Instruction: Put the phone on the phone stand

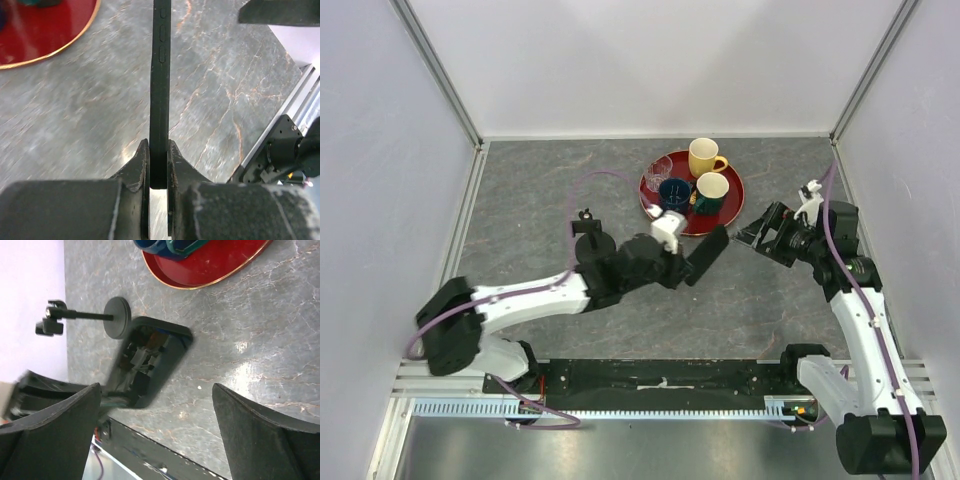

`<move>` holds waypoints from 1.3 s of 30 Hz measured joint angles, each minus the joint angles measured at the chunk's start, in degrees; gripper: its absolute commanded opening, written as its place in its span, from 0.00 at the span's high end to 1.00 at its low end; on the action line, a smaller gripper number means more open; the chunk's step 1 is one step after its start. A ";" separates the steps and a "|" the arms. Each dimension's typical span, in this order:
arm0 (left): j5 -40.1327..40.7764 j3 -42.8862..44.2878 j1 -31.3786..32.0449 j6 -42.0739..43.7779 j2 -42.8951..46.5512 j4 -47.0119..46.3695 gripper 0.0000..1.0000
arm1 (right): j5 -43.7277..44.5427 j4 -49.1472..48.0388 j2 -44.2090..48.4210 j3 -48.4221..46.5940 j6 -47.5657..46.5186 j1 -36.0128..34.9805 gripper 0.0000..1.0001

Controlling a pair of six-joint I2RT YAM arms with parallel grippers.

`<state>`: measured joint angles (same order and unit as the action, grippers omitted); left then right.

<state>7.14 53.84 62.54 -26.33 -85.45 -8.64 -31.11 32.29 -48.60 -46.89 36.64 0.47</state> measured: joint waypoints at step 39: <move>-24.20 -17.42 -11.96 -6.03 65.51 30.62 0.98 | -21.35 -62.97 -14.27 5.84 5.90 -40.11 0.61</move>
<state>-17.06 36.42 50.59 -32.36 -19.94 21.98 -52.47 -30.68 -62.87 -41.06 42.54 -39.64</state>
